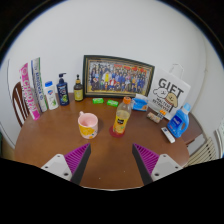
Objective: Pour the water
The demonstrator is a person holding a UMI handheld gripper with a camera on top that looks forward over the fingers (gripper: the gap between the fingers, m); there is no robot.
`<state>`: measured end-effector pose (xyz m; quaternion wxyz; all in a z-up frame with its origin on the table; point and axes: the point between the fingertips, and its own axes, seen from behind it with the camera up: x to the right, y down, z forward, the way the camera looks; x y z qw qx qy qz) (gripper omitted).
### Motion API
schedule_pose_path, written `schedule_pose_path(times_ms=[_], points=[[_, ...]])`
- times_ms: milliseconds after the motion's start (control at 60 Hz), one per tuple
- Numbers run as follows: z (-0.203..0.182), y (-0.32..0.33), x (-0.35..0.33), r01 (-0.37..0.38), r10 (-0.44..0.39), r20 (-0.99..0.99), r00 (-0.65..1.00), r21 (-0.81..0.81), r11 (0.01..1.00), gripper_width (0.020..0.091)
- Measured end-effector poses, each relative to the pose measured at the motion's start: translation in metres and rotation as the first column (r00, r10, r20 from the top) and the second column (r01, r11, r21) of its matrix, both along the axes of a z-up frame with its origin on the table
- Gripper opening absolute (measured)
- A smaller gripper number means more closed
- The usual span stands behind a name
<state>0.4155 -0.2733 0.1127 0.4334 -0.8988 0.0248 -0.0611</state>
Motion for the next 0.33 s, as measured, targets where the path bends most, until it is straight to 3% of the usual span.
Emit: schedule_pose_path(times_ms=[333], points=[[0.014,-0.033,-0.02,0.021,-0.021,-0.009,1.0,0.0,1.0,0.0854]])
